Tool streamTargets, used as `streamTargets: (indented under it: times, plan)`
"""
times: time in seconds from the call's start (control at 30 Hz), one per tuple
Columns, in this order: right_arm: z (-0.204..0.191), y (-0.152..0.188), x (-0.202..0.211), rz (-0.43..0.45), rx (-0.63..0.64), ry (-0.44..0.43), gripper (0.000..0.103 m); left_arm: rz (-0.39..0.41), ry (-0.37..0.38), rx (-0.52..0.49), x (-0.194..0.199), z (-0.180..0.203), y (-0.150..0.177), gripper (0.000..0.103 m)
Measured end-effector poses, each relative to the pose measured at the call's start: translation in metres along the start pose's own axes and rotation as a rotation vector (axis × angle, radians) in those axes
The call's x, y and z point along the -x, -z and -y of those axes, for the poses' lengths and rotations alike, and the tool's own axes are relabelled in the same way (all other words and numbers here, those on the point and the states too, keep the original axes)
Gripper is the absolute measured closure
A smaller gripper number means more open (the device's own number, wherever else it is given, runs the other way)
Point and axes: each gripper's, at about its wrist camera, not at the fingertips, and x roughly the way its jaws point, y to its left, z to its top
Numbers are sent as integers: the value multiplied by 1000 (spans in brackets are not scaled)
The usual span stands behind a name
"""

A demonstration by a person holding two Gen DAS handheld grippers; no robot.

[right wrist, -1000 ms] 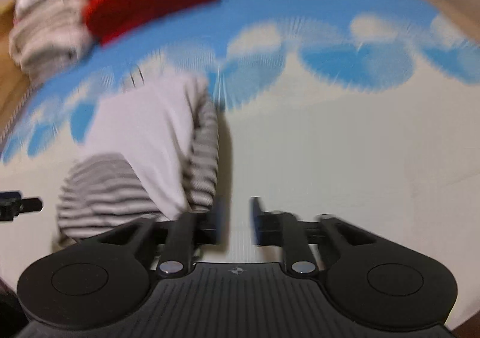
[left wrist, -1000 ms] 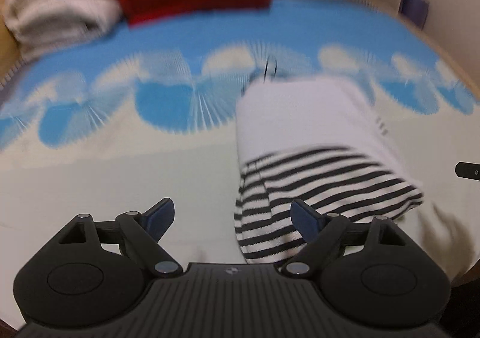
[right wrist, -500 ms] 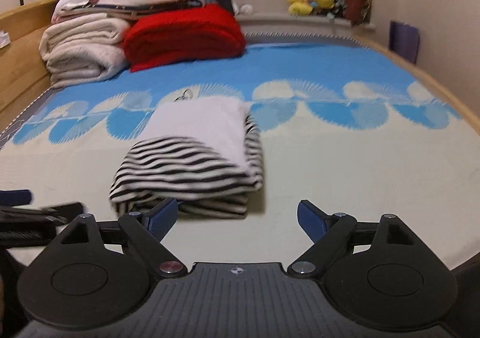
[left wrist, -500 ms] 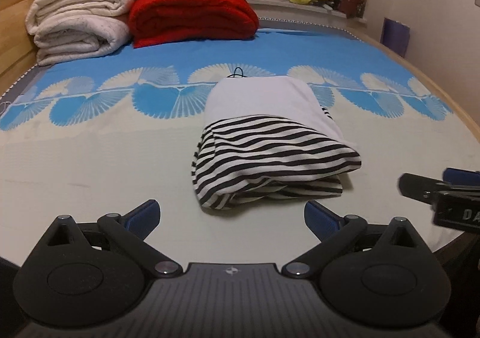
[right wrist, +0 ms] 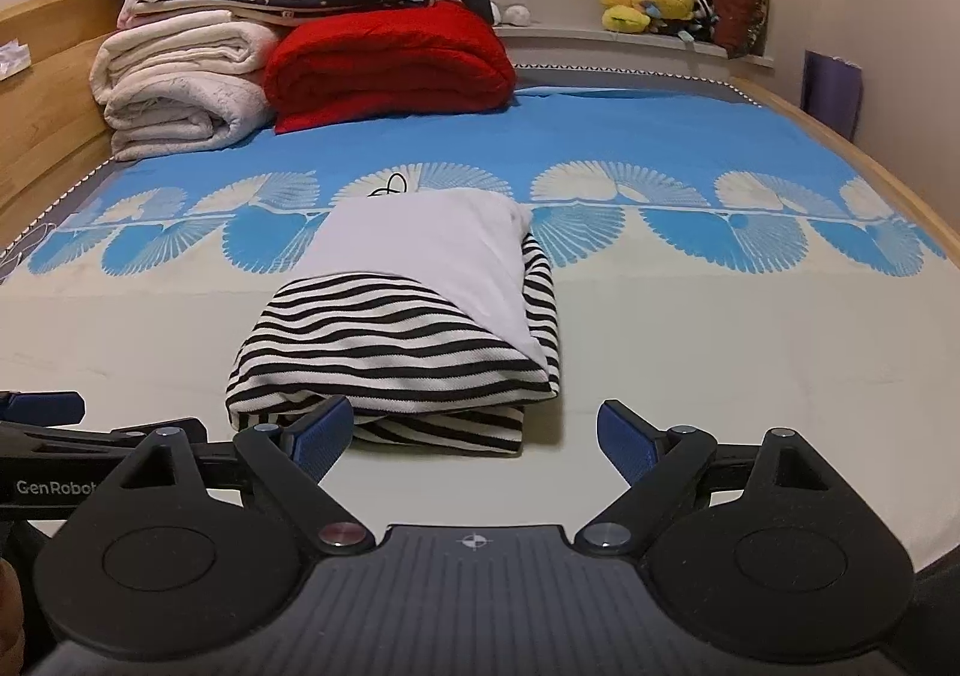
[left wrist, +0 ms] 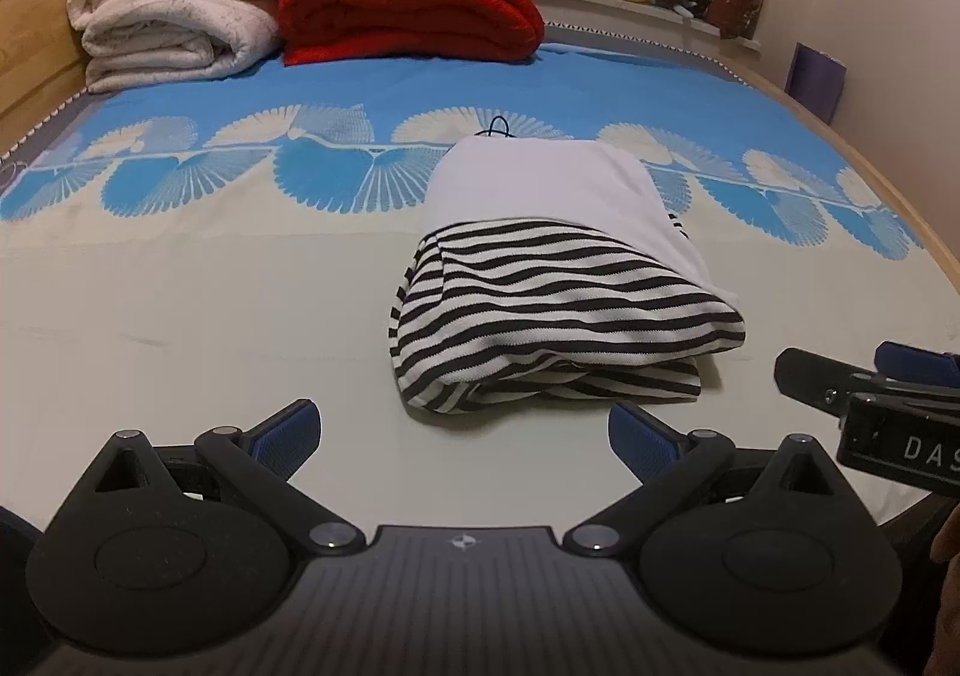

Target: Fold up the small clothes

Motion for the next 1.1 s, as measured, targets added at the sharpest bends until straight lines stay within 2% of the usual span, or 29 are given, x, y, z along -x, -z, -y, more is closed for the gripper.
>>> streamTargets:
  times: [1.1]
  plan:
    - [-6,-2,-9,-29,11,-13,13,-5,-9,-15,-8,4,0,1]
